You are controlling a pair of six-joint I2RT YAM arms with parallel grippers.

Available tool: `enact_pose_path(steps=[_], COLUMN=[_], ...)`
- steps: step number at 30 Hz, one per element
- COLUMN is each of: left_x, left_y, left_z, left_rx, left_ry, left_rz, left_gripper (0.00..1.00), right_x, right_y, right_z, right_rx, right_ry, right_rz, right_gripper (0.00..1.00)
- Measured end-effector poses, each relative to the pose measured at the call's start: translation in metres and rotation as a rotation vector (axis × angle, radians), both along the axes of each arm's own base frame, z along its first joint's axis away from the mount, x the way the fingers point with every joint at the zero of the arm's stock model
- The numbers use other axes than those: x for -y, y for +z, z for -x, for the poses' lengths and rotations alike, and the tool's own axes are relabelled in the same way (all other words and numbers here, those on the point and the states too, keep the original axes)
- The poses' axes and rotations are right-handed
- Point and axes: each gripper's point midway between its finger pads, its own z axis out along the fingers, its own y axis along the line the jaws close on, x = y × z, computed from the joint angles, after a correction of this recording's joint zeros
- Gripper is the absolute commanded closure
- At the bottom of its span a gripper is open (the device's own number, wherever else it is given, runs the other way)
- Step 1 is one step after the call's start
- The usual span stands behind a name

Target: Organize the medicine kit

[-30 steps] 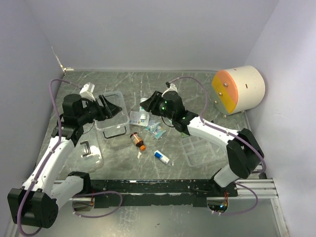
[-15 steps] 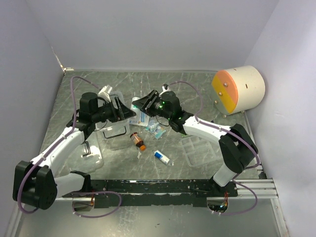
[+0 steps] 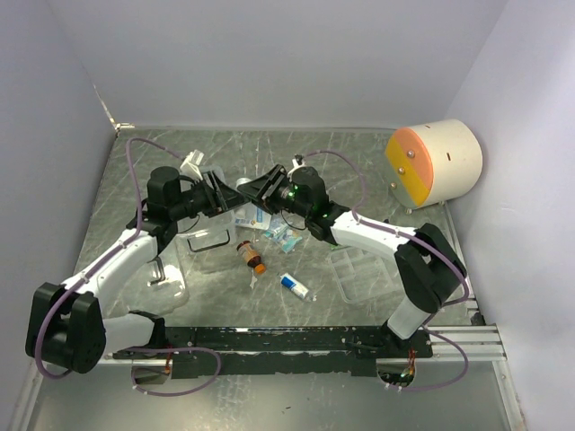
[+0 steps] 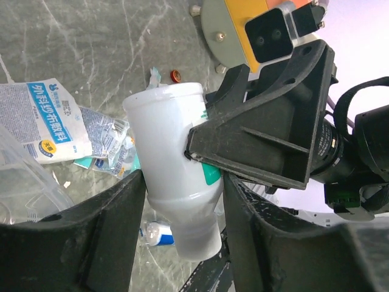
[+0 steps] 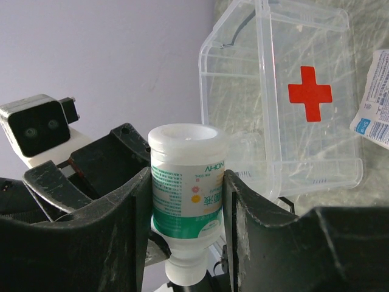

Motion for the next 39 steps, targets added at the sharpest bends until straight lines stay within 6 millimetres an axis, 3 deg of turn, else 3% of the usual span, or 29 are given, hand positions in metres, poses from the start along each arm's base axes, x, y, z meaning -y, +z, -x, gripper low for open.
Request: enact_pose_path(steps=[6,11,18,22,26,29,32,39], left_x=[-0.002,-0.011,-0.031,-0.053,-0.073,-0.089,-0.102,-0.120], left_y=[-0.001,0.005,0.020,0.032,0.029,0.020,-0.001,-0.064], left_z=[-0.001,0.000,-0.017,-0.042,-0.060,-0.077,-0.086,-0.074], left_rx=[0.057,0.192,0.427,0.555,0.618,0.621,0.588,0.466], left_ry=[0.007,0.005,-0.050,-0.077,-0.164,-0.235,-0.325,-0.554], left_rz=[-0.023,-0.113,-0.425,-0.671,-0.873,-1.009,-1.101,-1.182], left_gripper=[0.54,0.52,0.51,0.49,0.49,0.48,0.48,0.48], right_x=[-0.001,0.005,0.062,0.094,0.111,0.119,0.126,0.131], right_y=[-0.001,0.010,0.044,0.063,0.070,0.061,0.045,0.028], right_z=[0.000,-0.006,-0.039,-0.042,-0.043,-0.046,-0.048,-0.049], right_rx=[-0.012,0.014,0.151,0.257,0.325,0.330,0.308,0.282], right_ry=[0.007,0.030,-0.057,-0.098,-0.115,-0.116,-0.109,-0.092], right_rz=[-0.013,-0.045,-0.044,0.004,0.069,0.114,0.149,0.192], right_gripper=[0.44,0.23,0.23,0.23,0.23,0.24,0.24,0.24])
